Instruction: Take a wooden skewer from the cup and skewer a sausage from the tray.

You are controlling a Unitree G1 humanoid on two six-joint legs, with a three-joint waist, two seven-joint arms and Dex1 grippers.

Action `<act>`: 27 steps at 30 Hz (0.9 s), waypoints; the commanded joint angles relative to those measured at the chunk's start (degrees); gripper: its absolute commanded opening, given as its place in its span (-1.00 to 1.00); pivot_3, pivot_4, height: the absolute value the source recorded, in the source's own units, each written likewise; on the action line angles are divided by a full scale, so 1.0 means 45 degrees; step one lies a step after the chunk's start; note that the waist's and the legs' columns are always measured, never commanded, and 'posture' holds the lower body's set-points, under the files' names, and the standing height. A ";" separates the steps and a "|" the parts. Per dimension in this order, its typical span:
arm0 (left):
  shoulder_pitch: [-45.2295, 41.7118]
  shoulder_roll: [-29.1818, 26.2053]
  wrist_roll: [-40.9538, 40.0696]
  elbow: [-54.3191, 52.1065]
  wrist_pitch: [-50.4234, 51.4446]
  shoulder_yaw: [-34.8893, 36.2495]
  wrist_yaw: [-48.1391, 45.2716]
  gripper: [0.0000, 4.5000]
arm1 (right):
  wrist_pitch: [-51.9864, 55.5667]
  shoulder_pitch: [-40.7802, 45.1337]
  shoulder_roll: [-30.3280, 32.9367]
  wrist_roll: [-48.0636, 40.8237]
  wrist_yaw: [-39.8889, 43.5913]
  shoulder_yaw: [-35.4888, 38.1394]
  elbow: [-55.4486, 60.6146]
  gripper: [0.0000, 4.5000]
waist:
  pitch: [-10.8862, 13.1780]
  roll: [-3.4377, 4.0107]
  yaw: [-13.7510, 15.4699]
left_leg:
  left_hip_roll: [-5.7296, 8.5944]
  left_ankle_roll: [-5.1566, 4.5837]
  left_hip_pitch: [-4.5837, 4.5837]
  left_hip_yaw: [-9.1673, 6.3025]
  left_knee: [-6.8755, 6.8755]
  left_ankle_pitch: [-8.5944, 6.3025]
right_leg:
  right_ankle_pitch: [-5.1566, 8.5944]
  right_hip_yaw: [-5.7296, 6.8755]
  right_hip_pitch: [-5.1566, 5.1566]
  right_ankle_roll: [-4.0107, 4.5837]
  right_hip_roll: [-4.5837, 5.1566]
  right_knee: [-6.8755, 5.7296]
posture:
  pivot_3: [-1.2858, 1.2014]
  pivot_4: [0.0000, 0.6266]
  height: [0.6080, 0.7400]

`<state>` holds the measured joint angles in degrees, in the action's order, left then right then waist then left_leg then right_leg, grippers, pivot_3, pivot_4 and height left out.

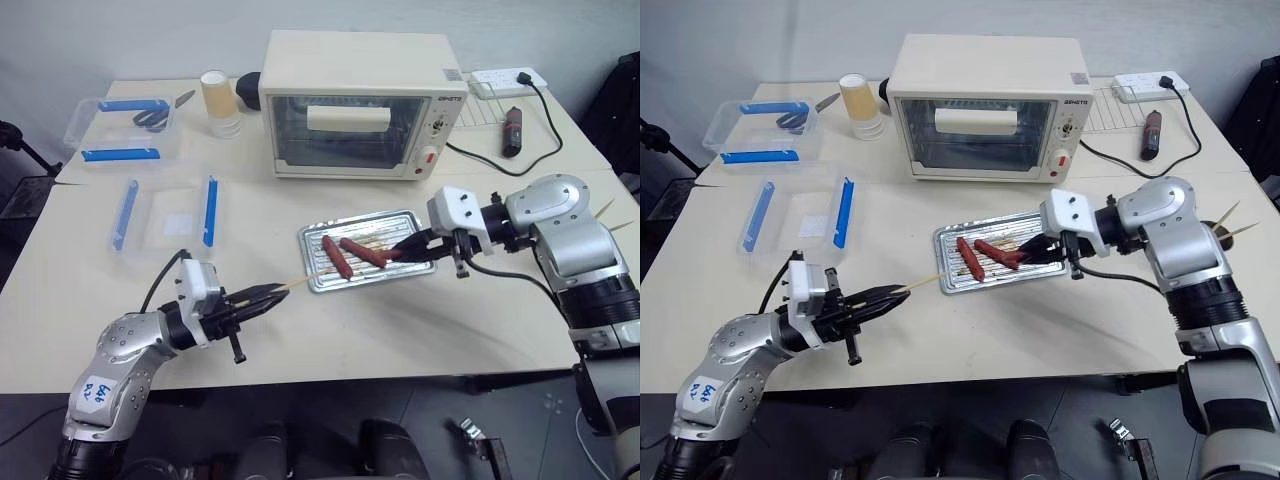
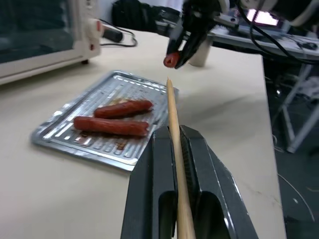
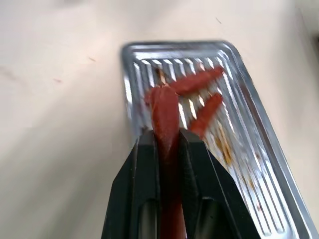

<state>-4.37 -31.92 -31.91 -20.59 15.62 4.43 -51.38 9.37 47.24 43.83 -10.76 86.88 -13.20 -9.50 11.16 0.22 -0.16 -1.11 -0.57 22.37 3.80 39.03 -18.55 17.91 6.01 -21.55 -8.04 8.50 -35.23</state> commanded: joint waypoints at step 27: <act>-0.1169 0.0698 0.0670 0.0298 -0.0072 -0.1525 -0.0237 -1.00 | 0.1707 -0.0384 -0.0111 -0.0447 -0.0210 -0.0589 0.2888 -0.90 | 0.0001 -0.0002 0.0026 | 0.0009 -0.0001 0.0001 -0.0019 0.0008 0.0000 | -0.0001 -0.0002 0.0002 -0.0003 0.0005 -0.0001 | 0.03 -0.52 1.00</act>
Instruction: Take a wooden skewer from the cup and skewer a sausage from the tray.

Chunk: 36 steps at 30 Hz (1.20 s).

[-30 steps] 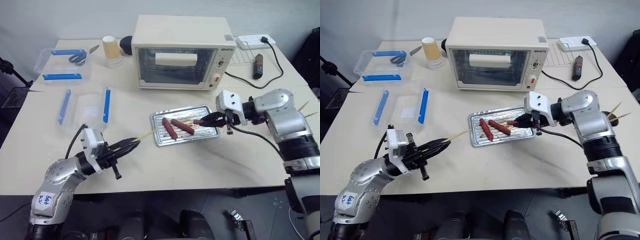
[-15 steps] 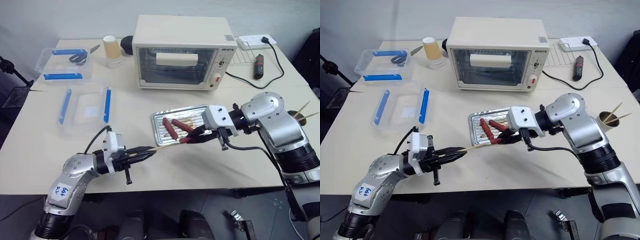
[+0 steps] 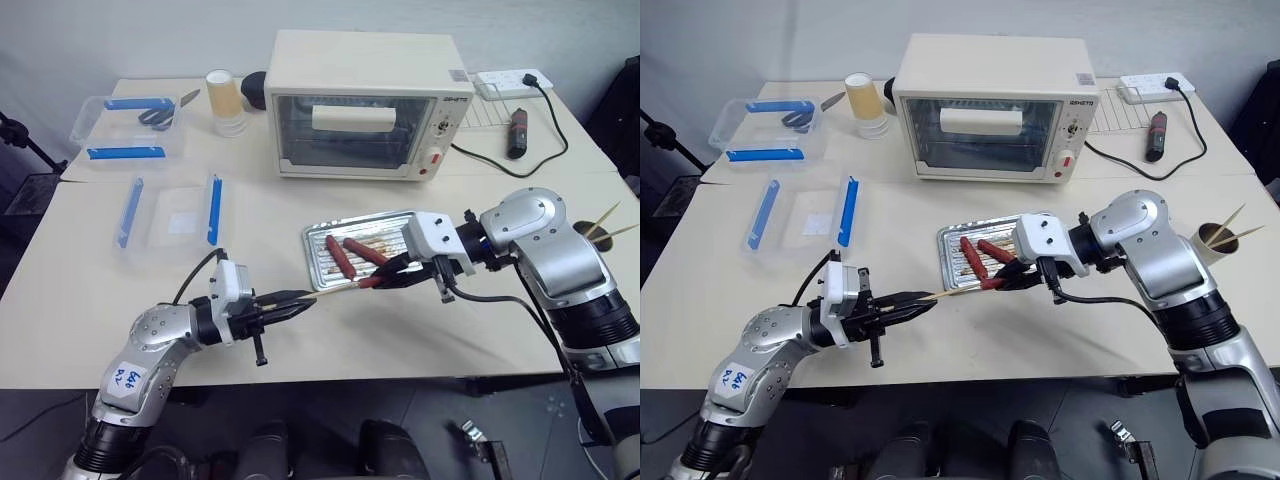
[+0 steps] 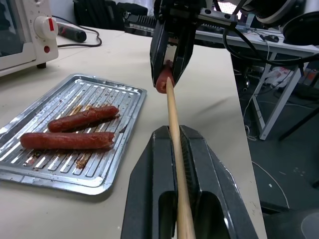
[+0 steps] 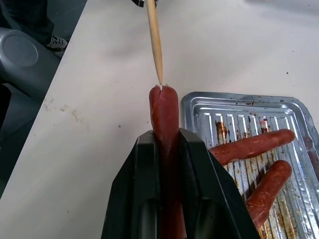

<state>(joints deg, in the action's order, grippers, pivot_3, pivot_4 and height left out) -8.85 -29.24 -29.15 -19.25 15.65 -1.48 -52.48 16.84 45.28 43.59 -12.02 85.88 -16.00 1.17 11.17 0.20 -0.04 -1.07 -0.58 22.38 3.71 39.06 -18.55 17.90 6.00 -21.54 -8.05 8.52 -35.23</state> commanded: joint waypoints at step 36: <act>-0.0205 0.0015 0.0299 0.0316 -0.0099 -0.0248 0.0099 -1.00 | -0.0114 -0.0036 0.0100 0.0049 0.0047 0.0116 0.0272 -0.90 | 0.0000 0.0000 0.0005 | 0.0001 0.0000 0.0000 0.0002 0.0004 0.0000 | 0.0000 0.0001 0.0000 0.0000 0.0000 -0.0005 | 0.03 -0.52 1.00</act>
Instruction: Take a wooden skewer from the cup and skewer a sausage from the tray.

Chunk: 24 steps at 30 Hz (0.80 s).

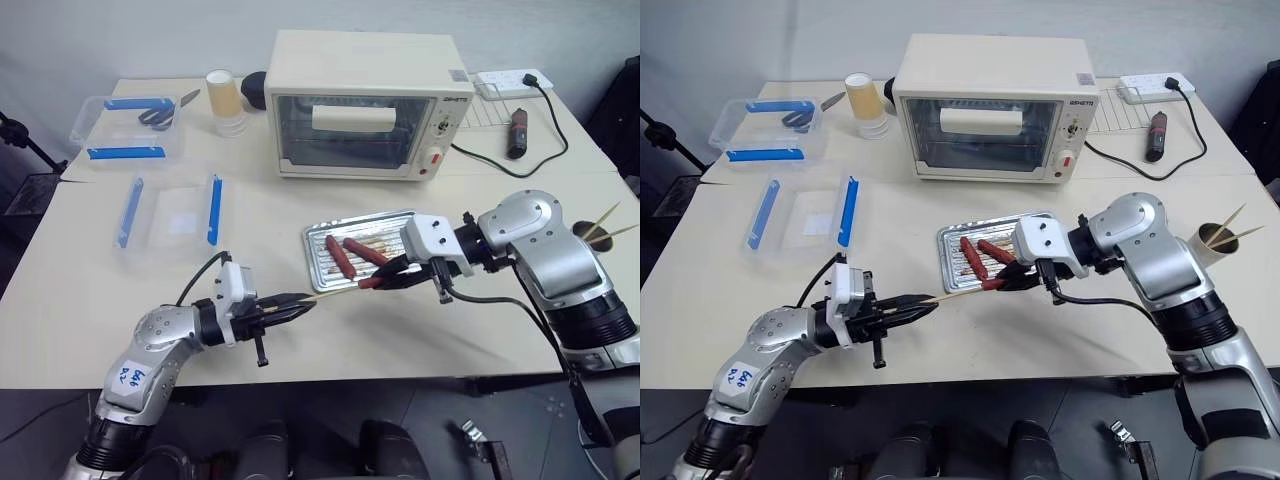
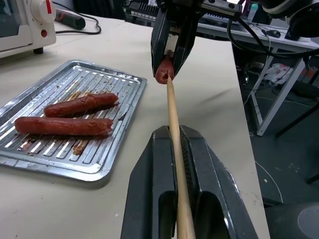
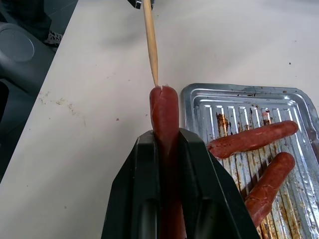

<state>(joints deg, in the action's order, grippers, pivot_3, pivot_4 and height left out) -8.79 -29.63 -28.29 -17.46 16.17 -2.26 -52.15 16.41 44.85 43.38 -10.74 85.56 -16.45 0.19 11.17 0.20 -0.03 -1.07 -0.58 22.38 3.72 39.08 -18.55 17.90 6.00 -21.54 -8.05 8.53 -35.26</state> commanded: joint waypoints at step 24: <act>-0.1611 0.1235 0.0835 0.0711 -0.0006 -0.1560 -0.0124 -1.00 | 0.0034 0.0301 -0.0104 -0.0134 0.0180 -0.0080 0.0724 -0.90 | 0.0001 -0.0001 0.0025 | 0.0007 -0.0001 0.0001 0.0004 0.0008 0.0001 | 0.0000 0.0002 0.0003 0.0000 0.0002 -0.0009 | 0.03 -0.52 1.00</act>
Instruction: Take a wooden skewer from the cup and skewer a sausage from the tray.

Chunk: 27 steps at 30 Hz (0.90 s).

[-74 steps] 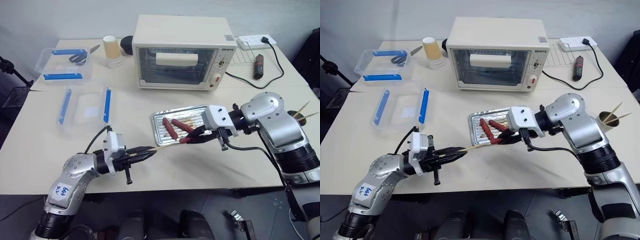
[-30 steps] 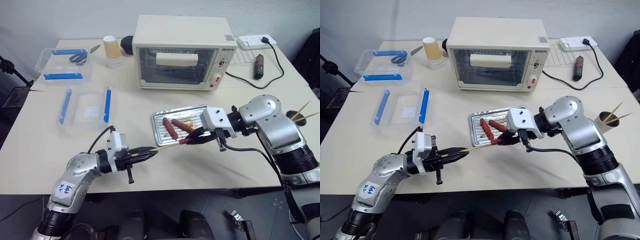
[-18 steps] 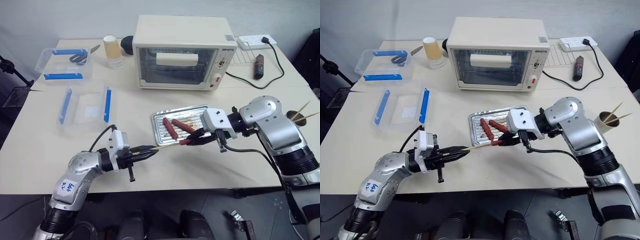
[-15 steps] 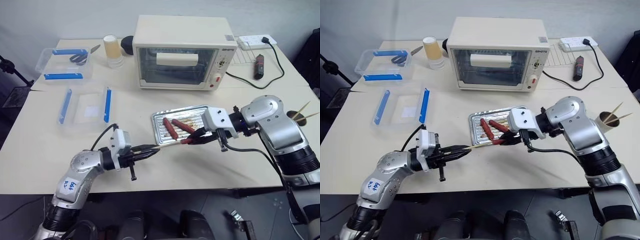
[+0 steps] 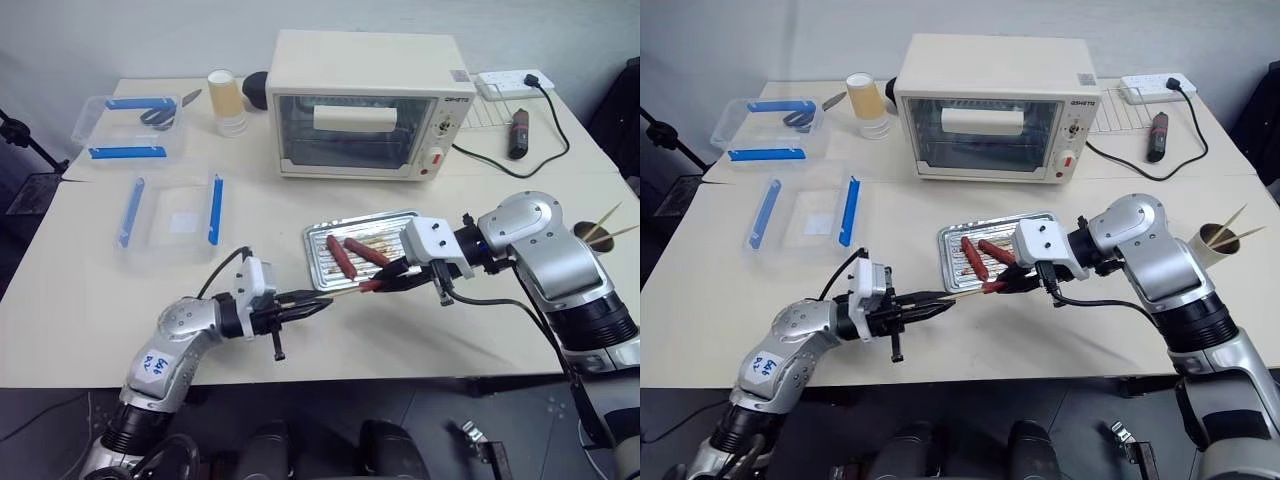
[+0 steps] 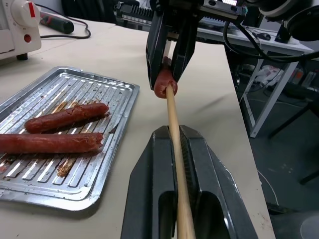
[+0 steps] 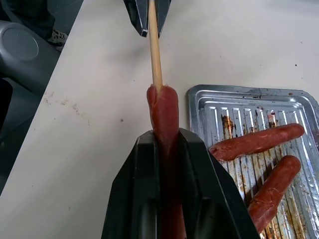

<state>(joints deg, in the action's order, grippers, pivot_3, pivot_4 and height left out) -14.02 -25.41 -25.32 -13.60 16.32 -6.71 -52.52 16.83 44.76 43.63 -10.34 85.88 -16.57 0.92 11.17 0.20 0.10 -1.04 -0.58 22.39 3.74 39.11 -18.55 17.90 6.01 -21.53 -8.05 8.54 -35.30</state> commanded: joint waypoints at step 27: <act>-0.4008 0.2974 0.1649 0.2852 0.0019 -0.2152 -0.1351 -1.00 | 0.0161 0.0852 -0.1389 0.0388 0.0435 -0.0435 0.0873 -0.90 | 0.0003 -0.0006 -0.0001 | 0.0006 -0.0001 0.0005 0.0036 0.0010 0.0002 | -0.0001 0.0012 0.0001 -0.0002 -0.0001 -0.0013 | 0.03 -0.52 1.00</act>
<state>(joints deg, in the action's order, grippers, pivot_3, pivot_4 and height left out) -28.73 -17.04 -17.26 1.36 18.05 -10.56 -57.49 19.12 45.84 43.74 -3.15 86.41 -16.23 -0.78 11.18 0.17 0.10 -1.01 -0.58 22.41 3.90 39.16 -18.54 17.90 6.06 -21.53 -8.06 8.53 -35.35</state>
